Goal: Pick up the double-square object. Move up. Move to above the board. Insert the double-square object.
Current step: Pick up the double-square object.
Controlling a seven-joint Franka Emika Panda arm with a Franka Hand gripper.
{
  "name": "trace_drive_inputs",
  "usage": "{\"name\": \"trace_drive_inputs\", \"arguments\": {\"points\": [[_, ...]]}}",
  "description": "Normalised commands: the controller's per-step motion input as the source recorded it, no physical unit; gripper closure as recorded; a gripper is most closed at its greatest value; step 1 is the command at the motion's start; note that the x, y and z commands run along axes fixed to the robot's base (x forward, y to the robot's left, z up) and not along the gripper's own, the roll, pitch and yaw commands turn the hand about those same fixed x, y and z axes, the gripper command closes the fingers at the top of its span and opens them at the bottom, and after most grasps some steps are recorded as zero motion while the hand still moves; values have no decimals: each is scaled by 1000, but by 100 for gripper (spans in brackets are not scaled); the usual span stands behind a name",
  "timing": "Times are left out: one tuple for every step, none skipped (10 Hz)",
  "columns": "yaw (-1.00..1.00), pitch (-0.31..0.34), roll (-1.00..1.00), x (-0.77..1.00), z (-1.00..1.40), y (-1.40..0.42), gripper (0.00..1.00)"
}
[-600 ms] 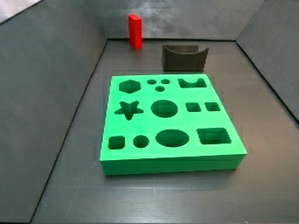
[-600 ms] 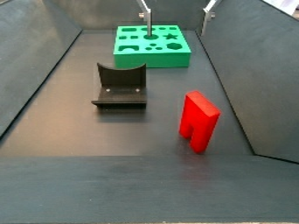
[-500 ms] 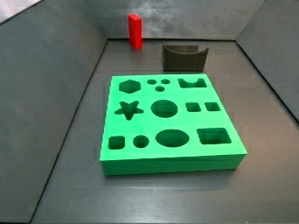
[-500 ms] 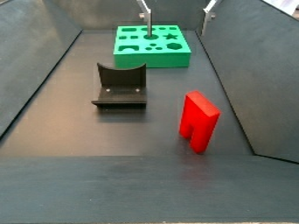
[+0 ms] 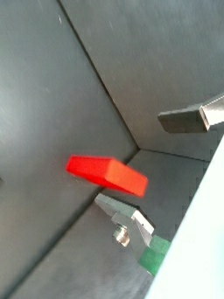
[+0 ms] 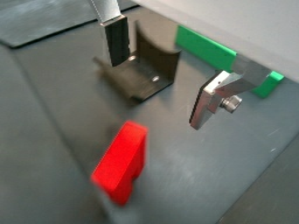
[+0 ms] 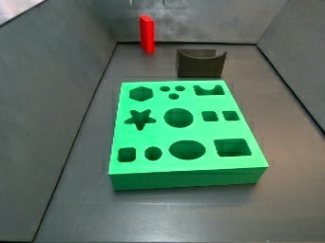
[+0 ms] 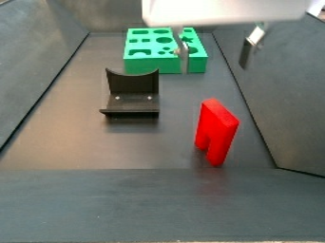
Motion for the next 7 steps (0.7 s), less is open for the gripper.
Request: {"name": "trace_drive_inputs", "arguments": {"points": [[289, 0, -136, 269, -180, 423, 0], [229, 0, -83, 329, -411, 289, 0], [249, -3, 0, 91, -734, 214, 0], [251, -16, 0, 0, -889, 200, 0], [223, -43, 16, -9, -989, 191, 0], [186, -77, 57, -271, -994, 197, 0], [183, -57, 69, -300, -860, 154, 0]]}}
